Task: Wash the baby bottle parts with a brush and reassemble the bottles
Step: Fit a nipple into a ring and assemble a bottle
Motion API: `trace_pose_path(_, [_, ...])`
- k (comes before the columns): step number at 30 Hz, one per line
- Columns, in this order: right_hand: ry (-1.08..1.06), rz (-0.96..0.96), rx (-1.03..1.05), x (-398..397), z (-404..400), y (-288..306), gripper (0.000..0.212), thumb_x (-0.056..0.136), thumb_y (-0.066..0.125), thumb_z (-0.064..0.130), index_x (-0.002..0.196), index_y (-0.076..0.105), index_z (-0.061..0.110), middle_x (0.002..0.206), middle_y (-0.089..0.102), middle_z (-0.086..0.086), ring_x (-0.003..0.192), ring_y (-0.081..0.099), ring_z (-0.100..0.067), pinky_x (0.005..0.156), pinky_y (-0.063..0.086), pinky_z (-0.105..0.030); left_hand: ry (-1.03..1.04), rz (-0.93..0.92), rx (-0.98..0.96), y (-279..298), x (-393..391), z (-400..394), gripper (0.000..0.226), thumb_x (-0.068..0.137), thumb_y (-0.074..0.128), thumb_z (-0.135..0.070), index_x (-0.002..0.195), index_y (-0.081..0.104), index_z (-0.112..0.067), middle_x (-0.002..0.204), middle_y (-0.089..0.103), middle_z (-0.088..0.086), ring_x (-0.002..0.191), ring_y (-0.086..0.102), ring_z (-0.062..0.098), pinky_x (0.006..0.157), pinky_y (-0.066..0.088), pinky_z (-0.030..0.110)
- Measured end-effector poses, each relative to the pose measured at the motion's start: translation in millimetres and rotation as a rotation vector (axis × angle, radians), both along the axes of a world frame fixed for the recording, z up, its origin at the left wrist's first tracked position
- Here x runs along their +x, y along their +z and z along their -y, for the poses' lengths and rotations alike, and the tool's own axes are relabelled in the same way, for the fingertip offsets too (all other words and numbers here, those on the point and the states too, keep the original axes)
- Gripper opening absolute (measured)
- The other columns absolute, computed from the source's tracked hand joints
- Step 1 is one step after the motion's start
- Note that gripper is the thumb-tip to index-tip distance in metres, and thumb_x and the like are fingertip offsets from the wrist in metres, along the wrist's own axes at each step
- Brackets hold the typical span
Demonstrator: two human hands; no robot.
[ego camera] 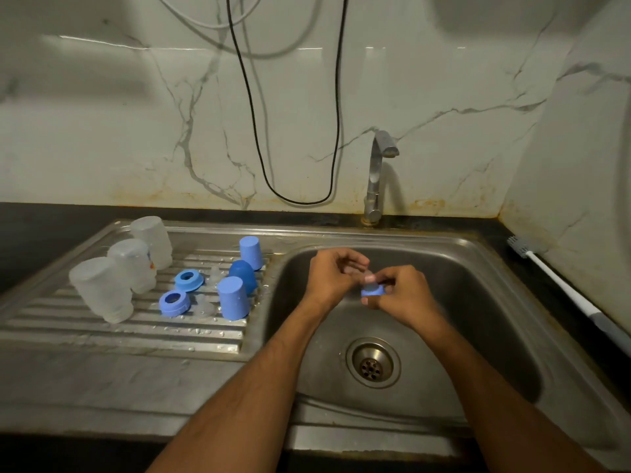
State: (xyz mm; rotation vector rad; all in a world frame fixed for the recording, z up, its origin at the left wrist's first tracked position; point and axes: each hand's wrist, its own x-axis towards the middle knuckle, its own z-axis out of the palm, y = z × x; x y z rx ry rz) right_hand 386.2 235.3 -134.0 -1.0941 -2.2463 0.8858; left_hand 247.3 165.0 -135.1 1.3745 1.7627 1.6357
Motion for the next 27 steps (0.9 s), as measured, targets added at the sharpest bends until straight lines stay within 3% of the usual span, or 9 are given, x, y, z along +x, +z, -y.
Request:
trace_pose_path(4, [-0.019,-0.023,-0.004,-0.8,2.0,-0.2,0.038,0.07,0.09,0.012,0.104,0.074,0.017,0.085,0.067,0.009,0.081,0.063,-0.002,0.067,0.045,-0.013,0.06,-0.043,-0.007,-2.4,1.2,1.6,0.019,0.078,0.082,-0.003,0.095,0.074,-0.004,0.086,0.075,0.004,0.077,0.071,0.007,0.075,0.057,0.017])
trace_pose_path(9, [-0.028,-0.004,0.031,-4.6,9.6,0.8,0.041,0.069,0.091,0.011,0.105,0.073,0.019,0.094,0.07,0.004,0.087,0.064,-0.007,0.071,0.047,-0.019,0.16,-0.184,-0.099,1.5,1.9,11.9,0.016,0.084,0.078,-0.007,0.099,0.073,-0.01,0.091,0.073,-0.001,0.081,0.067,0.003,0.071,0.051,0.007])
trace_pose_path(14, [-0.004,0.069,0.13,-12.6,20.4,10.8,0.043,0.072,0.089,0.013,0.111,0.071,0.017,0.102,0.071,-0.001,0.093,0.065,-0.013,0.079,0.05,-0.025,0.216,-0.261,-0.133,16.0,0.0,19.0,0.011,0.086,0.076,-0.01,0.095,0.073,-0.015,0.086,0.07,-0.004,0.08,0.065,0.002,0.076,0.053,0.015])
trace_pose_path(20, [0.041,0.031,0.205,-33.2,36.8,37.8,0.04,0.07,0.091,0.016,0.107,0.073,0.016,0.095,0.07,0.003,0.09,0.066,-0.012,0.077,0.048,-0.024,0.26,-0.427,-0.148,50.3,-24.7,34.6,0.008,0.087,0.074,-0.013,0.091,0.069,-0.016,0.085,0.067,-0.001,0.082,0.064,0.01,0.081,0.058,0.03])
trace_pose_path(23, [0.076,-0.015,0.204,-51.8,47.8,51.4,0.04,0.07,0.09,0.013,0.107,0.074,0.013,0.092,0.07,0.001,0.084,0.064,-0.011,0.07,0.045,-0.019,0.351,-0.495,-0.16,68.2,-57.0,51.0,0.008,0.085,0.075,-0.014,0.093,0.073,-0.013,0.088,0.071,0.003,0.083,0.066,0.013,0.08,0.058,0.03])
trace_pose_path(27, [0.152,-0.056,0.234,-77.1,63.6,66.9,0.037,0.073,0.089,0.012,0.107,0.075,0.01,0.087,0.066,0.003,0.075,0.056,0.003,0.061,0.038,-0.008,0.477,-0.54,-0.244,90.9,-107.7,76.0,0.014,0.082,0.075,-0.014,0.096,0.072,-0.014,0.091,0.07,0.003,0.087,0.066,0.017,0.081,0.057,0.032])
